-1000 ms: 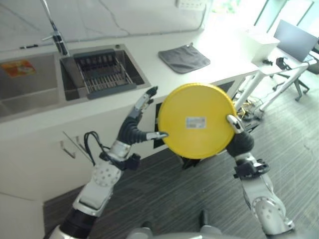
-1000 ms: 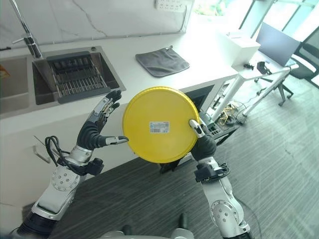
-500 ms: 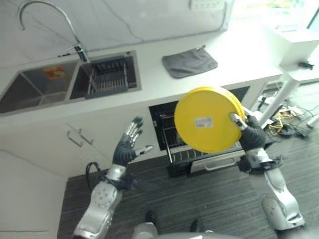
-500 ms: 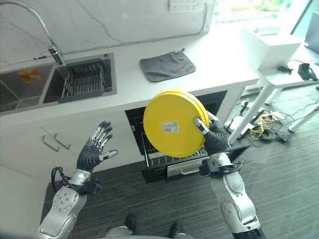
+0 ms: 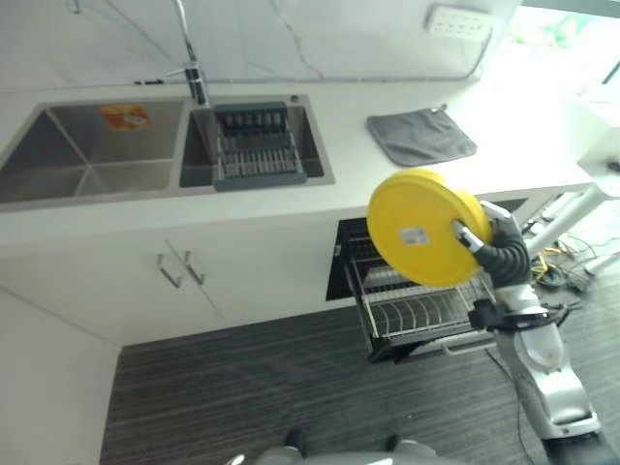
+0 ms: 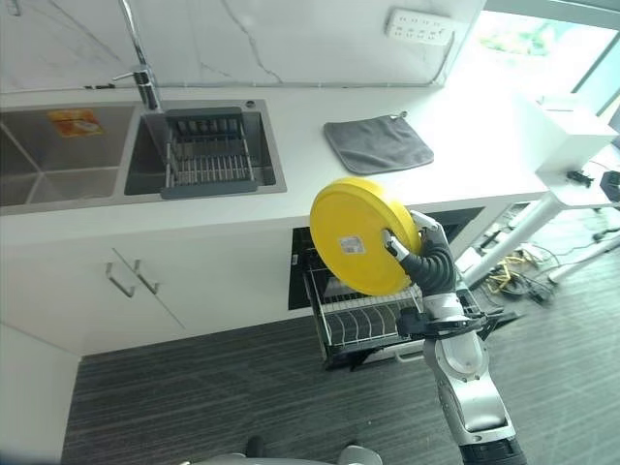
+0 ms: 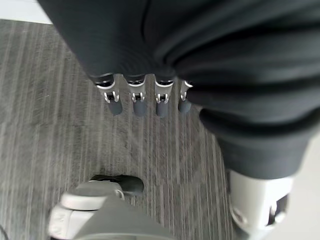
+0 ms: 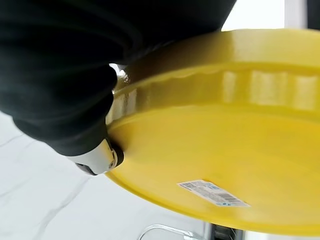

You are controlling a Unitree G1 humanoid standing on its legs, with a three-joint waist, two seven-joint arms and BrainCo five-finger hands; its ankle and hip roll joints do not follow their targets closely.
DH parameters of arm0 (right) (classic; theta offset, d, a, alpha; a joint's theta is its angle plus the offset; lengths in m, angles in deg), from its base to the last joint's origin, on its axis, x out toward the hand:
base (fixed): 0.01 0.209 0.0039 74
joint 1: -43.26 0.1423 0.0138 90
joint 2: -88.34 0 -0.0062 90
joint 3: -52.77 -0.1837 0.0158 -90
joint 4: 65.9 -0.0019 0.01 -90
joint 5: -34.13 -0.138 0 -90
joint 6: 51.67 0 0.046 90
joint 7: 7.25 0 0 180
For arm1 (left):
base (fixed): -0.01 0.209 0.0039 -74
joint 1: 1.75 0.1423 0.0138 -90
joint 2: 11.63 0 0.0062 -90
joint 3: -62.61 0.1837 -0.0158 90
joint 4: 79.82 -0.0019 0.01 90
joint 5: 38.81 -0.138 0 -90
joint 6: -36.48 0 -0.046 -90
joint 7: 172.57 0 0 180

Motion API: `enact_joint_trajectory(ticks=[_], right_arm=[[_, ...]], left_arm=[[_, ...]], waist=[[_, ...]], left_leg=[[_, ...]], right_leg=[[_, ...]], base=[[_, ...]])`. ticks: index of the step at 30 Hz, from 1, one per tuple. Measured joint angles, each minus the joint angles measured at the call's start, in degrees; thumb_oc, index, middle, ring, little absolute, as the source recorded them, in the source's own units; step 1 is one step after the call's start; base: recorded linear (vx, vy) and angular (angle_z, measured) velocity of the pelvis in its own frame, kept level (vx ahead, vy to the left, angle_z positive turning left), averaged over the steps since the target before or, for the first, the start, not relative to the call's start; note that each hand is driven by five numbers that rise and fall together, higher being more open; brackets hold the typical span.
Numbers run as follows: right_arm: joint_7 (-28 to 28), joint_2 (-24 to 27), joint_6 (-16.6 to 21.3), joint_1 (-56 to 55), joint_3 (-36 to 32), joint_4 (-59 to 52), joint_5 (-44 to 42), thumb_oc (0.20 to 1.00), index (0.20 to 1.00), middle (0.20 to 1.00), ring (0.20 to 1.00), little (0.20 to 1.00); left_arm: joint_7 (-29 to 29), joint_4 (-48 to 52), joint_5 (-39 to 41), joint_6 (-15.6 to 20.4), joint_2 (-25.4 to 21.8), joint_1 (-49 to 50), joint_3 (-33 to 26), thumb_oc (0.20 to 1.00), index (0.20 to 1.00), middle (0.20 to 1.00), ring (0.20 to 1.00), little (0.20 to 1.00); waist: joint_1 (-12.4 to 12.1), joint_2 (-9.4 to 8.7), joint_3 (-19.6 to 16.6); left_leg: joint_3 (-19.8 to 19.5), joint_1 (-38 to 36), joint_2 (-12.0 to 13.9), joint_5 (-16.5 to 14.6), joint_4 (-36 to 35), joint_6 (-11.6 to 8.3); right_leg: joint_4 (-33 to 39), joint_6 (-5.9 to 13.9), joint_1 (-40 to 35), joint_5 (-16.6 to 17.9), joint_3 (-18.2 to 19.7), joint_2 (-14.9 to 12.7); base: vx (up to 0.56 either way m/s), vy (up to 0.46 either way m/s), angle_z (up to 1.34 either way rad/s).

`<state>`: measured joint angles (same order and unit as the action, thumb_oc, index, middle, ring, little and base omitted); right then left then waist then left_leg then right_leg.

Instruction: Place the dishes in the dishwasher.

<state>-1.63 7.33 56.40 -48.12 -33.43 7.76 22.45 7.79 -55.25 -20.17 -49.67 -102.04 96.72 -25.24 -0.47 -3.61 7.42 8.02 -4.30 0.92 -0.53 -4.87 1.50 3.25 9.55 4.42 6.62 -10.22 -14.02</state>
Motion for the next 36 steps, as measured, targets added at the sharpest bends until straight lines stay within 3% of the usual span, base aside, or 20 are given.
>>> enact_joint_trajectory(ticks=[1,2,5,6,7,9,12,13,14,16,17,20,21,23,25,29,32,33,34,36], right_arm=[[0.0,0.1,0.6,1.2,0.1,-0.1,1.7,0.2,0.2,0.2,0.2,0.2],[0.6,0.4,1.7,1.7,-0.2,-0.2,3.2,0.2,0.2,0.2,0.2,0.2],[1.3,1.8,2.5,1.6,-1.4,-0.4,4.3,0.2,0.2,0.2,0.2,0.2],[1.3,2.1,2.6,1.9,-1.7,-0.7,4.5,0.2,0.2,0.2,0.2,0.2],[1.4,2.9,2.5,2.7,-2.0,-0.8,5.2,0.2,0.2,0.2,0.2,0.2],[1.6,7.7,2.5,3.1,-2.2,-1.0,6.2,0.2,0.2,0.2,0.2,0.2],[1.5,11.7,2.5,3.1,-2.7,-1.0,7.3,0.2,0.2,0.2,0.2,0.2],[1.9,11.7,2.5,3.5,-2.7,-1.2,8.1,0.2,0.2,0.2,0.2,0.2],[2.3,12.2,2.6,4.6,-2.6,-1.1,9.7,0.2,0.2,0.2,0.2,0.2],[2.3,13.6,2.6,4.5,-2.7,-0.9,12.6,0.2,0.2,0.2,0.2,0.2],[2.2,14.9,2.6,3.3,-2.8,-0.9,14.7,0.2,0.2,0.2,0.2,0.2],[1.1,20.2,4.2,-2.3,-7.4,-1.4,20.8,0.2,0.2,0.2,0.2,0.2],[1.0,19.0,4.8,-3.0,-7.6,-0.3,23.3,0.2,0.2,0.2,0.2,0.2],[0.9,18.9,6.0,-3.3,-6.5,0.1,28.8,0.2,0.2,0.2,0.2,0.2],[1.1,18.9,7.5,-2.7,-5.3,0.1,31.6,0.2,0.2,0.2,0.2,0.2],[5.5,19.0,9.3,0.3,-1.4,4.9,37.8,0.2,0.2,0.2,0.2,0.2],[9.5,19.1,8.9,1.5,0.3,8.2,41.2,0.2,0.2,0.2,0.2,0.2],[11.3,19.4,9.0,2.4,0.5,8.5,42.1,0.2,0.2,0.2,0.2,0.2],[12.6,23.2,9.0,4.1,0.8,8.6,43.3,0.2,0.2,0.2,0.2,0.2],[12.6,24.2,8.9,5.8,1.4,9.6,43.3,0.2,0.2,0.2,0.2,0.2]], left_arm=[[0.0,0.0,0.1,-0.6,-0.1,-1.3,-0.2,1.0,1.0,1.0,1.0,1.0],[0.1,-0.5,0.5,-1.5,-0.5,-2.3,-2.4,1.0,1.0,1.0,1.0,1.0],[0.5,-2.1,1.1,-2.3,-0.2,-1.5,-4.4,1.0,1.0,1.0,1.0,1.0],[0.4,-2.1,1.8,-2.9,0.0,-0.6,-4.6,1.0,1.0,1.0,1.0,1.0],[0.5,-2.4,2.8,-3.8,1.8,0.2,-5.8,1.0,1.0,1.0,1.0,1.0],[1.2,-3.4,2.9,-4.6,6.7,1.3,-6.8,1.0,1.0,1.0,1.0,1.0],[1.9,-5.0,3.9,-4.2,7.5,2.9,-7.1,1.0,1.0,1.0,1.0,1.0],[2.0,-4.5,4.0,-4.0,7.6,4.0,-6.7,1.0,1.0,1.0,1.0,1.0],[2.1,-4.0,4.3,-3.8,7.8,3.7,-6.2,1.0,1.0,1.0,1.0,1.0],[2.0,-4.3,5.3,-4.3,7.4,2.7,-6.2,1.0,1.0,1.0,1.0,1.0],[2.0,-4.7,5.5,-4.4,7.2,2.4,-7.0,1.0,1.0,1.0,1.0,1.0],[2.7,-6.6,6.5,-4.0,7.1,1.4,-11.3,1.0,1.0,1.0,1.0,1.0],[2.5,-6.7,6.7,-3.9,6.2,1.6,-11.4,1.0,1.0,1.0,1.0,1.0],[2.3,-6.5,6.7,-3.7,4.9,2.0,-11.6,1.0,1.0,1.0,1.0,1.0],[2.0,-6.6,6.7,-3.7,3.7,2.0,-11.7,1.0,1.0,1.0,1.0,1.0],[0.8,-6.4,6.6,-2.8,1.5,1.7,-11.8,1.0,1.0,1.0,1.0,1.0],[-1.7,-6.4,6.4,-1.3,1.4,-0.2,-11.1,1.0,1.0,1.0,1.0,1.0],[-2.6,-6.2,6.2,-0.9,1.3,-1.5,-11.2,1.0,1.0,1.0,1.0,1.0],[-3.3,-4.8,6.2,-0.2,1.0,-3.6,-11.2,1.0,1.0,1.0,1.0,1.0],[-3.4,-4.2,6.1,0.2,0.6,-3.9,-11.3,1.0,1.0,1.0,1.0,1.0]], waist=[[0.0,-0.23,-0.1],[0.8,-0.57,-0.3],[1.5,-1.02,-1.0],[1.3,-2.12,-1.8],[1.5,-1.48,-2.1],[1.0,1.7,-2.3],[-0.4,1.43,-1.8],[-0.6,1.87,-1.9],[-0.1,3.07,-1.8],[0.5,4.31,-1.7],[0.9,3.95,-1.7],[2.8,5.04,-2.3],[3.2,3.75,-2.4],[3.1,0.97,-2.5],[2.2,-0.29,-2.6],[0.0,-0.46,-2.5],[-0.4,0.13,-0.9],[-0.4,0.6,0.6],[-0.6,1.58,4.1],[-1.2,0.91,5.8]], left_leg=[[0.5,0.0,0.0,-0.2,0.0,-0.08],[0.2,-0.4,0.2,-0.1,0.0,-0.13],[-0.5,-2.8,1.6,-1.4,0.0,-2.75],[-0.5,-2.9,1.7,-1.7,0.0,-3.86],[-1.2,-2.8,3.5,-1.4,0.0,-5.26],[-1.2,-2.4,5.9,-0.7,1.5,-6.57],[-3.9,6.9,6.7,-1.8,18.7,-7.78],[-4.3,7.9,6.7,-2.7,17.9,-8.25],[-2.9,8.3,7.5,-2.3,12.5,-8.7],[-1.5,7.9,8.5,-0.4,4.9,-8.78],[-4.0,6.7,7.5,0.7,2.8,-8.85],[-3.8,2.3,7.1,1.6,1.3,-7.81],[-3.3,1.2,6.3,2.7,-0.2,-6.94],[-2.7,0.8,4.5,2.1,-0.1,-5.85],[-2.5,0.3,3.3,1.8,-0.1,-5.17],[-2.6,-0.6,2.3,1.2,0.3,-4.32],[-3.9,4.4,2.5,-3.3,10.7,-4.18],[-4.5,7.8,3.2,-5.8,17.1,-4.31],[-5.9,13.3,4.5,-9.8,26.4,-4.34],[-6.0,16.3,4.6,-12.0,31.1,-3.85]], right_leg=[[2.2,1.68,0.6,2.4,0.0,-0.5],[2.2,1.56,0.6,4.4,-0.1,-0.5],[2.2,0.79,-4.7,4.9,-1.6,1.9],[2.2,-0.49,-5.3,1.6,-1.4,2.5],[1.9,-2.5,-5.9,-0.6,-1.7,4.2],[1.9,-4.42,-6.4,-2.1,-1.0,6.9],[1.9,-6.98,-7.6,-3.2,-1.6,6.8],[1.9,-6.92,-7.8,-4.0,-1.6,6.8],[2.2,-6.05,-7.1,-4.8,-1.7,7.5],[2.2,-6.28,-7.0,-5.0,-1.7,9.1],[2.2,-6.43,-7.1,-5.2,-1.2,9.1],[1.9,-6.61,-7.7,-4.6,-1.4,10.6],[1.9,-5.89,-8.1,-4.2,-1.1,9.7],[2.0,-5.45,-8.1,-4.1,-0.4,7.8],[1.9,-5.18,-8.4,-4.0,-0.1,6.7],[0.5,-4.55,-8.8,-4.5,0.1,6.3],[-7.9,-4.22,-5.4,-9.0,-0.2,5.5],[-12.0,-4.57,-3.3,-11.1,-0.4,5.5],[-20.4,-5.81,1.1,-15.2,-0.4,5.4],[-27.6,-6.01,5.3,-18.1,0.0,4.4]], base=[[0.21,-0.463,-0.26],[0.22,-0.482,-0.08],[0.17,-0.353,0.09],[0.19,-0.315,0.12],[0.15,-0.255,0.24],[0.08,-0.152,0.22],[0.01,0.063,0.1],[-0.04,0.139,-0.04],[-0.04,0.144,-0.1],[0.0,0.151,-0.15],[0.01,0.155,-0.19],[0.04,0.115,-0.02],[0.03,0.065,-0.07],[0.03,0.047,-0.07],[0.03,0.037,0.0],[-0.03,0.008,0.01],[-0.08,-0.014,0.15],[-0.09,0.01,0.22],[-0.08,0.005,0.2],[-0.09,-0.011,0.08]])
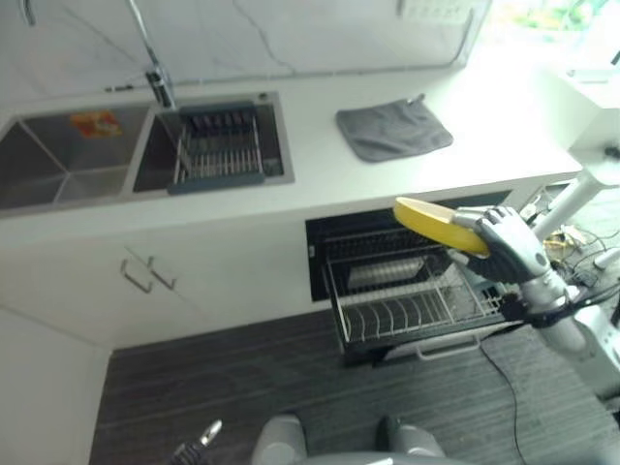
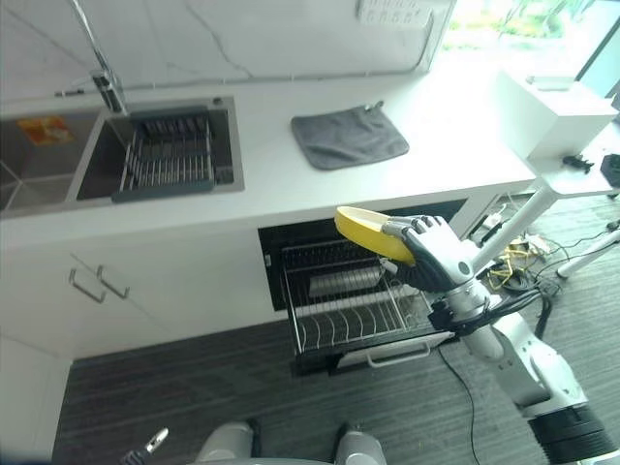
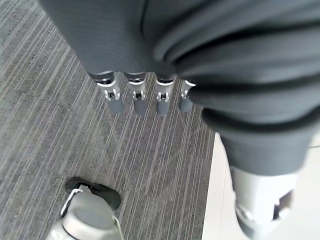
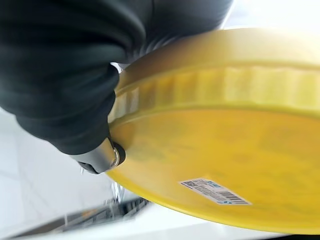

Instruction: Place the dishes in the dishwasher.

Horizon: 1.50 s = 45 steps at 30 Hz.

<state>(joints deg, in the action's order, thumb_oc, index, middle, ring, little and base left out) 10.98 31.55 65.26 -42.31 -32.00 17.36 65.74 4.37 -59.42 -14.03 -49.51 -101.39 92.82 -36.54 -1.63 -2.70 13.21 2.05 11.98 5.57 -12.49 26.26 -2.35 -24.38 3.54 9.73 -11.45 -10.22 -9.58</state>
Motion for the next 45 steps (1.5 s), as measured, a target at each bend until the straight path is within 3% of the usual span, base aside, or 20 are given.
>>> enact_joint_trajectory(ticks=[3,12,21,24,30,39,45], right_arm=[[1.0,0.2,0.1,2.8,2.6,2.8,0.1,0.2,0.2,0.2,0.2,0.2],[1.2,-0.1,0.3,1.8,3.6,6.6,1.5,0.2,0.2,0.2,0.2,0.2],[0.1,-1.8,-1.7,5.7,9.2,18.9,0.9,0.2,0.2,0.2,0.2,0.2],[0.2,-2.9,-3.0,9.0,12.8,26.3,1.0,0.2,0.2,0.2,0.2,0.2],[0.1,-2.9,-5.4,15.3,19.0,29.5,2.3,0.2,0.2,0.2,0.2,0.2],[-0.1,-5.2,-9.0,21.3,27.3,41.7,5.6,0.2,0.2,0.2,0.2,0.2],[1.2,-8.3,-8.9,25.8,30.5,50.2,6.0,0.2,0.2,0.2,0.2,0.2]], left_arm=[[0.0,-0.1,0.0,0.0,0.0,-0.2,0.2,1.0,1.0,1.0,1.0,1.0],[0.5,0.1,1.2,0.0,-0.3,1.8,0.2,1.0,1.0,1.0,1.0,1.0],[0.7,3.4,0.9,0.7,-0.7,1.8,2.6,1.0,1.0,1.0,1.0,1.0],[0.0,3.8,-1.3,0.9,-1.3,1.9,4.9,1.0,1.0,1.0,1.0,1.0],[-2.0,3.8,-3.5,1.2,-2.4,2.6,5.3,1.0,1.0,1.0,1.0,1.0],[-12.4,10.8,-8.8,7.1,-3.8,2.5,10.0,1.0,1.0,1.0,1.0,1.0],[-15.0,11.1,-10.3,7.4,-4.7,1.2,12.1,1.0,1.0,1.0,1.0,1.0]], waist=[[-0.4,-0.46,2.2],[-0.5,0.78,4.0],[-1.0,0.99,3.9],[-1.8,0.91,3.9],[-3.5,1.03,3.9],[-7.2,0.84,4.3],[-8.3,1.18,7.0]], left_leg=[[-0.7,5.2,0.2,-2.6,7.2,0.46],[-0.7,8.0,-0.9,-7.1,15.9,1.67],[-1.3,6.1,-2.0,-7.4,15.6,1.83],[-1.5,4.6,-2.9,-7.2,14.3,2.14],[-1.7,4.6,-3.0,-6.5,14.0,1.6],[-3.8,4.4,-3.6,-5.7,13.5,1.38],[-4.7,6.1,-3.9,-5.2,14.4,1.13]], right_leg=[[-7.5,-0.2,5.1,-2.7,0.2,-0.9],[-16.1,0.24,7.9,-6.6,1.6,-3.1],[-15.7,0.62,4.7,-7.2,0.3,-4.2],[-15.2,0.74,3.3,-7.3,0.1,-5.1],[-15.0,1.11,3.3,-7.1,-0.4,-5.2],[-14.8,0.99,2.1,-7.1,-2.5,-5.5],[-16.4,0.88,3.4,-7.4,-3.0,-5.9]], base=[[-0.03,0.01,0.07],[0.03,0.015,0.02],[0.09,0.016,0.08],[0.08,0.009,0.1],[0.02,0.001,0.03],[0.0,-0.019,0.11],[-0.04,-0.011,0.08]])
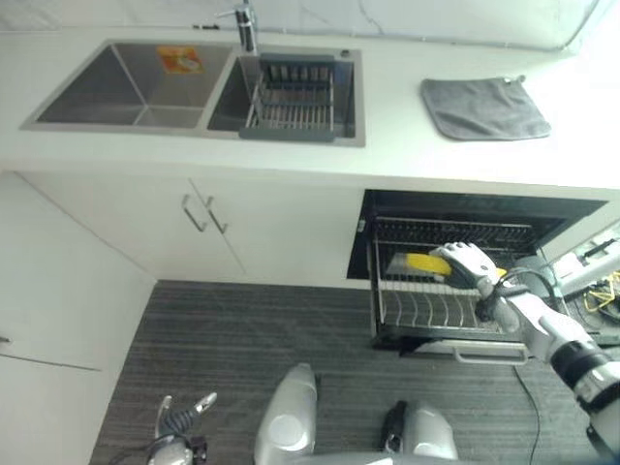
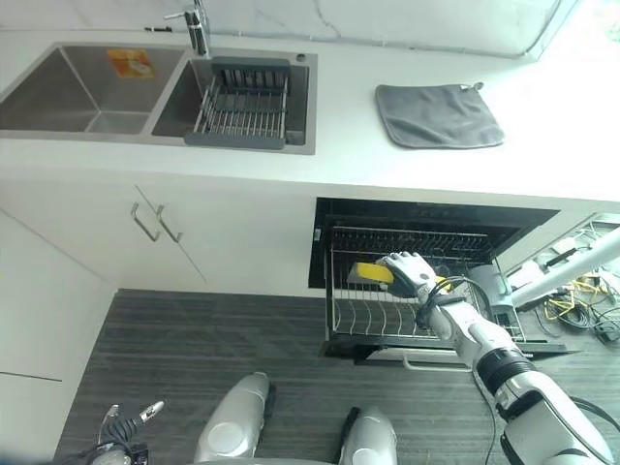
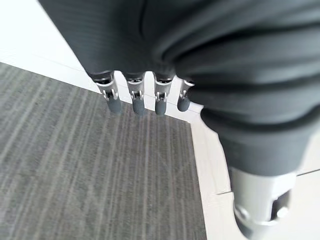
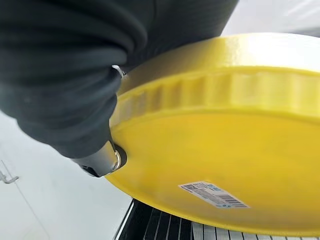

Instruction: Place the dishes in the dishwasher.

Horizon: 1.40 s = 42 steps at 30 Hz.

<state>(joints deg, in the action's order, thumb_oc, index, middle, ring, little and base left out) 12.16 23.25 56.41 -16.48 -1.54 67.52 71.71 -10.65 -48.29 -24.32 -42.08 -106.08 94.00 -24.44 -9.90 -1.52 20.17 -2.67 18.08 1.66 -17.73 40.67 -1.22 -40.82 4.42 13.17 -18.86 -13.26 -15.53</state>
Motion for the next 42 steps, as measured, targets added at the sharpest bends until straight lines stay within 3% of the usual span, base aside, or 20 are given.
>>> enact_joint_trajectory(ticks=[6,11,18,34,42], right_arm=[[5.9,-0.1,0.0,2.3,1.5,4.7,4.5,0.2,0.2,0.2,0.2,0.2],[12.8,0.4,0.3,3.2,2.8,5.7,7.6,0.2,0.2,0.2,0.2,0.2],[15.0,3.7,1.8,10.3,6.8,6.3,10.8,0.2,0.2,0.2,0.2,0.2],[15.1,7.7,2.4,18.9,8.9,11.5,10.7,0.2,0.2,0.2,0.2,0.2],[6.8,9.6,2.9,22.0,9.0,13.0,6.1,0.2,0.2,0.2,0.2,0.2]], left_arm=[[-1.8,0.0,0.0,1.1,-0.2,-1.0,1.7,1.0,1.0,1.0,1.0,1.0],[-3.3,1.9,0.1,3.6,-0.9,-1.4,1.7,1.0,1.0,1.0,1.0,1.0],[-3.3,4.0,0.4,5.7,-1.4,-2.0,3.9,1.0,1.0,1.0,1.0,1.0],[-1.9,9.2,4.7,6.8,-2.8,-3.4,4.4,1.0,1.0,1.0,1.0,1.0],[-1.6,10.7,4.7,6.8,-2.8,-3.4,4.4,1.0,1.0,1.0,1.0,1.0]], waist=[[-0.7,1.77,1.6],[-1.3,2.17,3.6],[-1.7,3.31,5.8],[-2.0,5.65,8.5],[-2.4,5.68,8.5]], left_leg=[[-0.3,2.2,-0.8,0.3,1.5,0.08],[0.0,5.5,-0.9,0.4,3.7,0.1],[0.0,9.2,-1.5,0.7,5.7,0.59],[0.2,17.5,-1.7,1.6,8.4,0.3],[0.1,18.1,-1.6,1.6,8.1,0.3]], right_leg=[[-2.3,0.18,2.4,-0.3,0.2,-1.0],[-5.1,-0.56,6.4,-0.8,1.4,-1.2],[-7.8,-0.62,10.3,-1.1,2.1,-2.0],[-11.1,-0.86,19.5,-0.7,3.6,-2.0],[-11.0,-1.03,20.2,-0.8,3.6,-1.9]], base=[[-0.07,0.005,0.04],[-0.07,0.018,-0.02],[-0.08,0.019,0.01],[-0.06,0.002,-0.01],[-0.01,-0.032,0.0]])
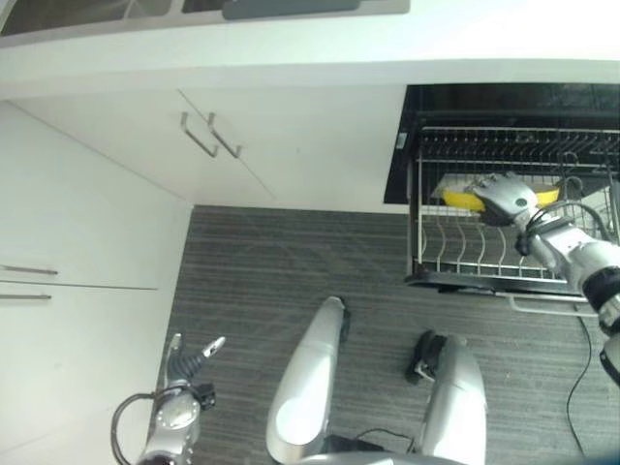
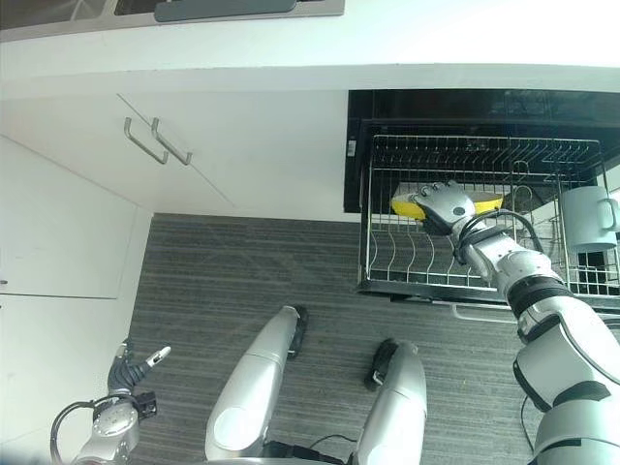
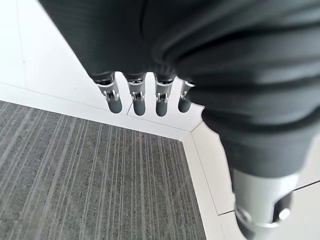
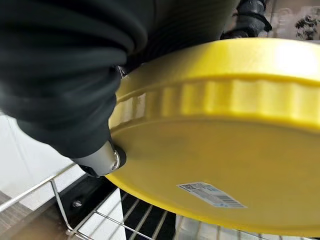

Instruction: Place the dishes in the dishwasher.

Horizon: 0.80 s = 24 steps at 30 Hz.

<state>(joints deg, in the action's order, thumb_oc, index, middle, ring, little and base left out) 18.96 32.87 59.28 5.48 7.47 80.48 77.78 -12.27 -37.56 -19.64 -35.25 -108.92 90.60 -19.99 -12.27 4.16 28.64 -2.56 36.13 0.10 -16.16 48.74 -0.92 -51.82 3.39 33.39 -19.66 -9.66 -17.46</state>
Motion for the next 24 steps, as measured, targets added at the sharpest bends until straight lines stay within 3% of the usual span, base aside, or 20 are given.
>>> enact_joint_trajectory(ticks=[5,16,24], right_arm=[[-9.9,0.8,-0.5,4.2,0.1,2.7,-6.0,0.2,0.2,0.2,0.2,0.2],[-26.1,0.2,-1.7,7.0,-0.2,4.2,-13.8,0.2,0.2,0.2,0.2,0.2],[-25.9,-2.2,-5.3,6.6,-4.2,6.1,-17.7,0.2,0.2,0.2,0.2,0.2]], left_arm=[[1.3,1.8,0.2,-0.1,-1.8,-0.1,0.0,1.0,1.0,1.0,1.0,1.0],[2.3,4.2,0.6,-2.1,-4.0,-0.2,0.0,1.0,1.0,1.0,1.0,1.0],[2.6,5.1,0.4,-2.5,-4.5,-0.3,1.8,1.0,1.0,1.0,1.0,1.0]], waist=[[-0.9,-0.07,0.0],[-2.5,-1.34,-0.1],[-2.5,-1.66,-0.2]], left_leg=[[-0.2,0.8,0.4,0.2,-0.6,0.04],[-1.1,-0.4,0.6,1.2,-2.4,-0.63],[-1.4,-0.3,0.4,1.3,-2.6,-0.53]], right_leg=[[0.6,-0.29,0.9,0.4,-0.2,0.6],[2.2,-0.57,-1.0,0.5,-1.7,0.9],[2.5,-0.75,-1.1,0.7,-2.0,0.9]], base=[[0.0,-0.047,-0.02],[0.01,-0.046,0.05],[0.0,-0.003,0.0]])
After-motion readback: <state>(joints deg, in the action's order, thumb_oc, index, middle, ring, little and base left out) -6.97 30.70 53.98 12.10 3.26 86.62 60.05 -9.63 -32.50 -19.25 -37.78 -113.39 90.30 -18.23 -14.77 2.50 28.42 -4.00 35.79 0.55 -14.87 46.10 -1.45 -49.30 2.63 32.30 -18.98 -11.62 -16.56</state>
